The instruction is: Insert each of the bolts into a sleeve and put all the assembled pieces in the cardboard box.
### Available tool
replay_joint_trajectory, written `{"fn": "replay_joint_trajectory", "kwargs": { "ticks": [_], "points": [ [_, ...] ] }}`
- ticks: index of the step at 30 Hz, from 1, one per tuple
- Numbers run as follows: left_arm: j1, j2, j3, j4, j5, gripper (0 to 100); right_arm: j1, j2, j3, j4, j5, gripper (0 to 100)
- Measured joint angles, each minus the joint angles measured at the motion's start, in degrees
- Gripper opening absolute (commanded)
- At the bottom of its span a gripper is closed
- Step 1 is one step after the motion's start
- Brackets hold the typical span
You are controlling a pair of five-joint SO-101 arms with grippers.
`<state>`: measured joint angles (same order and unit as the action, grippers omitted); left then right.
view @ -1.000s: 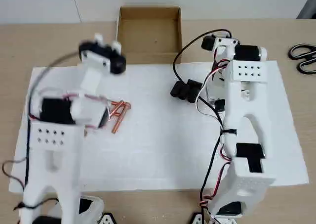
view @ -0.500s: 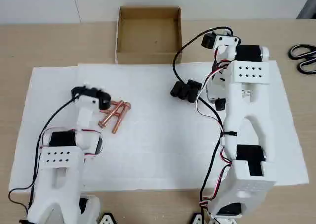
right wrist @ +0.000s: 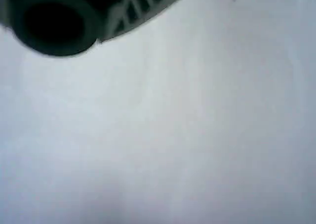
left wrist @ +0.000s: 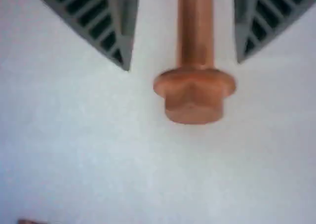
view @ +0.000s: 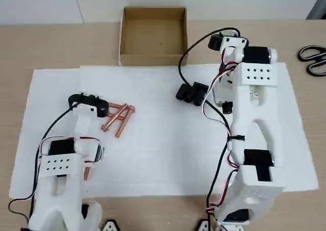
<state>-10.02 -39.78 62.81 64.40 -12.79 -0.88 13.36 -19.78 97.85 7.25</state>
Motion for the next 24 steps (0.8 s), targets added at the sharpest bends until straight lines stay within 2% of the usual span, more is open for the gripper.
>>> {"fn": "replay_joint_trajectory", "kwargs": {
  "ticks": [24],
  "points": [
    [0.00, -0.18, 1.85, 0.00, -0.79, 14, 0.00, 0.00, 0.00, 0.00, 0.00, 0.5]
  ]
}}
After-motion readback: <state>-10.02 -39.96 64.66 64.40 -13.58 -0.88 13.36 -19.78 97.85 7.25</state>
